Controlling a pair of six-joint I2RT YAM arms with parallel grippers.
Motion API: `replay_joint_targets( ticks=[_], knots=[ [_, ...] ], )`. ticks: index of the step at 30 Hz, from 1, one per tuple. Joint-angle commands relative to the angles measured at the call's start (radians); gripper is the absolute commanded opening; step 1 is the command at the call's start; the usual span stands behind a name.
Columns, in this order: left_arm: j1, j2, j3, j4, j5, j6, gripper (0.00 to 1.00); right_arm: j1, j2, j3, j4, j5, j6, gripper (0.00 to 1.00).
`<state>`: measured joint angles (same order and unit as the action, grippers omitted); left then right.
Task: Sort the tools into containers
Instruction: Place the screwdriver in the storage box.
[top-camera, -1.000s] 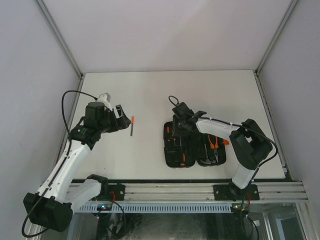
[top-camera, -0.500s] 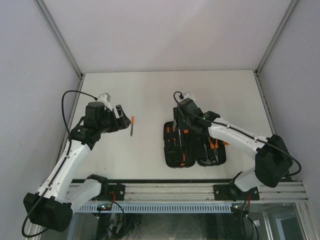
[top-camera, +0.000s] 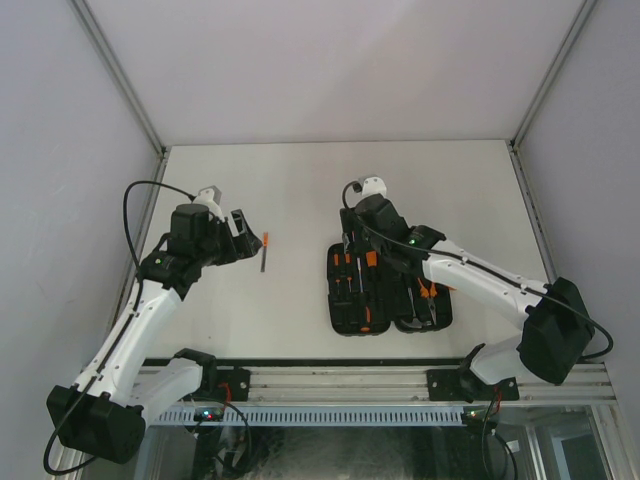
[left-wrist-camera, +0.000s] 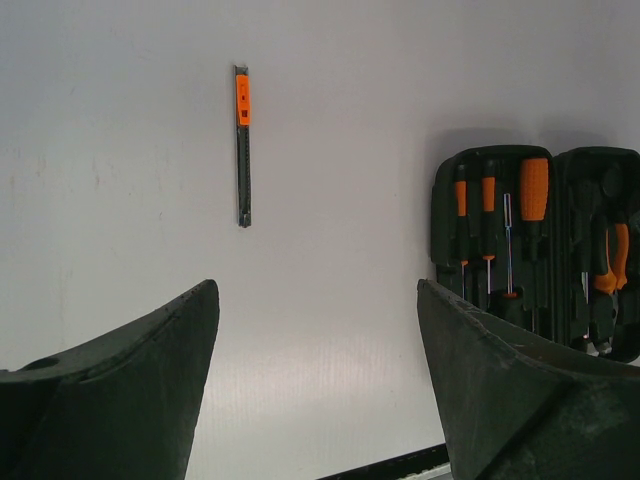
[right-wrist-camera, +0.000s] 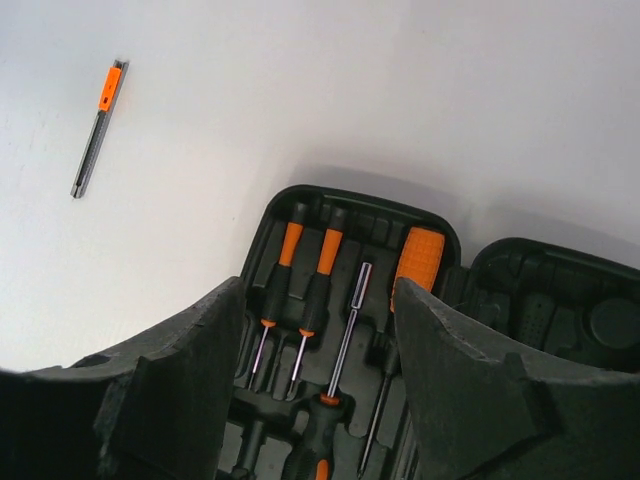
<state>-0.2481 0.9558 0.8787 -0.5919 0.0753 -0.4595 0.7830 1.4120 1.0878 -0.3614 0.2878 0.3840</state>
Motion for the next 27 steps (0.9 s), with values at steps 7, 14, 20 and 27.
replay_joint_targets(
  ticks=[7, 14, 20, 27],
  knots=[
    [0.008, -0.007, -0.031, 0.038, 0.012, 0.009, 0.83, -0.001, 0.032, 0.041, -0.009, -0.070, 0.021, 0.59],
    [0.009, -0.005, -0.031, 0.038, 0.013, 0.008, 0.83, -0.005, 0.129, 0.070, -0.076, -0.073, 0.124, 0.49],
    [0.008, -0.003, -0.031, 0.038, 0.015, 0.008, 0.83, -0.007, 0.199, 0.088, -0.129, -0.075, 0.175, 0.35],
    [0.008, -0.002, -0.031, 0.038, 0.018, 0.009, 0.83, -0.019, 0.270, 0.097, -0.140, -0.127, 0.187, 0.26]
  ],
)
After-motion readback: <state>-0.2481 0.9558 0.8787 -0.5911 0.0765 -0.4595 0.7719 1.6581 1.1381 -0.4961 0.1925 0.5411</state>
